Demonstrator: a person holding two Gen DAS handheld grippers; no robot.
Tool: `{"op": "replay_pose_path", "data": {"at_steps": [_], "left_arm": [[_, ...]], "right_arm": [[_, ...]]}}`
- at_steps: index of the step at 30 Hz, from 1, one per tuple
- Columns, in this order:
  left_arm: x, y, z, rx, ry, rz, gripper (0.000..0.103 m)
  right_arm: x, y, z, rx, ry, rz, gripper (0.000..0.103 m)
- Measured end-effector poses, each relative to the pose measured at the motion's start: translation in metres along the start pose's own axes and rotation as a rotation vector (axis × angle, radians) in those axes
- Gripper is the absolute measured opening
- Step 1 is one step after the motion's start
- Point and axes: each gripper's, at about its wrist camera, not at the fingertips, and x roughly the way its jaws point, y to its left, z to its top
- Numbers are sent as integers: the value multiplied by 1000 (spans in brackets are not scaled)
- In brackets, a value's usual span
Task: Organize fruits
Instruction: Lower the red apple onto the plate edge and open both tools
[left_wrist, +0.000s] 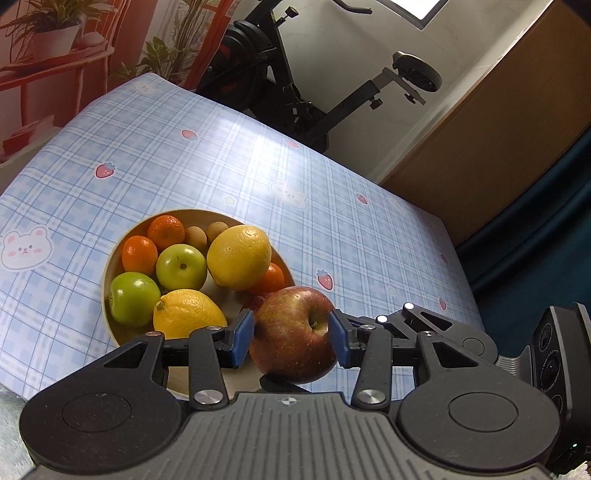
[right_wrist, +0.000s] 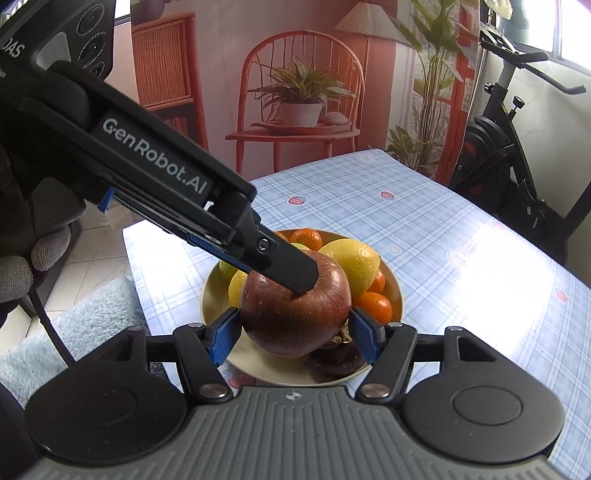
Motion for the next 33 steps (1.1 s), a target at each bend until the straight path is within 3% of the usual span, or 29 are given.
{"op": "replay_pose_path", "data": {"at_steps": [7, 17, 33], "left_arm": [[-8, -1, -10, 19, 4, 14, 47], [15, 10, -11, -6, 65, 34, 44], [31, 24, 0, -55, 45, 42, 43]], "right_arm": [[-7, 7, -5, 17, -4, 26, 66], [18, -1, -19, 64, 64, 57, 66], [31, -3, -22, 66, 55, 55, 66]]}}
